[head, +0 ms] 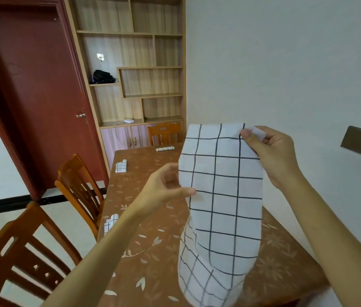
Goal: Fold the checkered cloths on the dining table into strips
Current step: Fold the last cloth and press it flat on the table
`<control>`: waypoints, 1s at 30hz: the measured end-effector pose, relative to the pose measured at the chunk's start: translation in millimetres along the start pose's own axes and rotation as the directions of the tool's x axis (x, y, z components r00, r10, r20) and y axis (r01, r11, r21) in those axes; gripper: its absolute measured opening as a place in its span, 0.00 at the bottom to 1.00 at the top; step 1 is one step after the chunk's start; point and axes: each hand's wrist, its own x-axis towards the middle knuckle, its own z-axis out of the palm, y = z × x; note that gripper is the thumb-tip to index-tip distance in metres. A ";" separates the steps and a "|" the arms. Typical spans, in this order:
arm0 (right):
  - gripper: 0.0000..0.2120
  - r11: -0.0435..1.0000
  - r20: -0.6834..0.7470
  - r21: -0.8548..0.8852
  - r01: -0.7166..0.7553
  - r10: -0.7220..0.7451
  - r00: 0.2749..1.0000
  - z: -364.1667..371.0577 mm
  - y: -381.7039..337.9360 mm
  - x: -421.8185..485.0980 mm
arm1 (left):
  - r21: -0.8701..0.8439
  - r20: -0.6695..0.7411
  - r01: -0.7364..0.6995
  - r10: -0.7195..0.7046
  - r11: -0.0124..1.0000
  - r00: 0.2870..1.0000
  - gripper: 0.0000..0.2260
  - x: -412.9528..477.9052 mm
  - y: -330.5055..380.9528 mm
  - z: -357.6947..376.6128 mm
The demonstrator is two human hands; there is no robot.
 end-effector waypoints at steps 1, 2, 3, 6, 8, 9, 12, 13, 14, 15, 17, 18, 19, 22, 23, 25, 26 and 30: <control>0.03 1.000 -0.012 -0.003 0.003 -0.003 1.000 -0.2 -0.4 1.6 | -0.029 -0.007 0.025 -0.025 0.999 1.000 0.23 -2.3 -6.6 4.8; 0.03 1.000 -0.024 -0.010 0.005 -0.006 1.000 -0.5 -1.1 2.9 | -0.053 -0.019 0.032 -0.033 0.998 0.999 0.19 -3.5 -12.6 9.0; 0.02 1.000 -0.034 -0.015 0.008 -0.008 0.999 -0.6 -1.3 4.0 | -0.060 -0.039 0.029 -0.032 0.998 0.999 0.14 -4.2 -17.2 12.6; 0.02 1.000 -0.043 -0.028 -0.002 0.001 0.999 -2.2 -1.3 5.1 | -0.105 -0.082 0.040 -0.049 0.994 0.995 0.11 -7.5 -25.5 15.4; 0.04 0.998 -0.039 -0.054 -0.022 0.020 0.999 -4.4 1.8 5.3 | -0.122 -0.096 0.047 -0.059 0.991 0.994 0.14 -9.4 -28.2 15.5; 0.08 0.995 -0.025 -0.097 -0.035 0.033 0.999 -5.8 4.2 6.3 | -0.115 -0.103 0.034 -0.046 0.993 0.994 0.13 -10.1 -28.3 15.5; 0.24 0.931 0.058 -0.362 -0.046 0.072 0.996 -5.9 5.7 11.5 | -0.055 -0.095 -0.048 0.043 0.997 0.995 0.10 -10.4 -24.5 14.3; 0.29 0.873 0.094 -0.488 0.003 0.050 0.994 -3.9 5.3 13.3 | -0.011 -0.076 -0.081 0.080 0.997 0.994 0.08 -10.3 -22.4 14.2; 0.31 0.787 0.163 -0.610 0.097 0.004 0.987 -0.7 3.6 14.4 | 0.044 -0.057 -0.110 0.113 0.993 0.992 0.06 -10.6 -19.9 14.2; 0.32 0.691 0.272 -0.689 0.218 -0.032 0.962 4.8 1.1 14.5 | 0.102 -0.040 -0.136 0.141 0.985 0.989 0.04 -11.4 -16.6 14.8; 0.30 0.595 0.528 -0.679 0.431 -0.012 0.849 22.7 -6.4 10.3 | 0.223 0.002 -0.181 0.186 0.958 0.983 0.03 -12.8 -12.5 13.8; 0.30 0.592 0.637 -0.629 0.505 0.019 0.771 33.3 -9.9 6.7 | 0.285 0.025 -0.208 0.209 0.936 0.978 0.02 -13.5 -11.1 12.9; 0.29 0.600 0.716 -0.580 0.551 0.051 0.697 43.7 -8.3 4.7 | 0.340 0.046 -0.233 0.231 0.911 0.972 0.02 -14.4 -10.9 11.8; 0.16 0.562 0.809 -0.552 0.616 0.179 0.561 69.2 0.0 4.2 | 0.398 0.035 -0.258 0.267 0.880 0.963 0.02 -18.4 -13.2 7.4; 0.11 0.560 0.806 -0.558 0.612 0.192 0.559 74.1 1.6 5.5 | 0.404 0.014 -0.247 0.264 0.881 0.964 0.04 -20.7 -13.9 4.7; 0.05 0.604 0.784 -0.565 0.563 0.181 0.593 78.5 2.4 8.6 | 0.396 -0.021 -0.183 0.208 0.900 0.978 0.11 -27.2 -19.6 -4.1; 0.04 0.624 0.776 -0.559 0.546 0.161 0.610 79.2 1.4 9.1 | 0.398 -0.034 -0.139 0.166 0.907 0.986 0.18 -31.2 -26.6 -10.4; 0.05 0.673 0.751 -0.542 0.502 0.120 0.650 74.1 -3.3 12.5 | 0.442 -0.077 0.048 -0.015 0.896 0.997 0.44 -48.8 -67.7 -36.8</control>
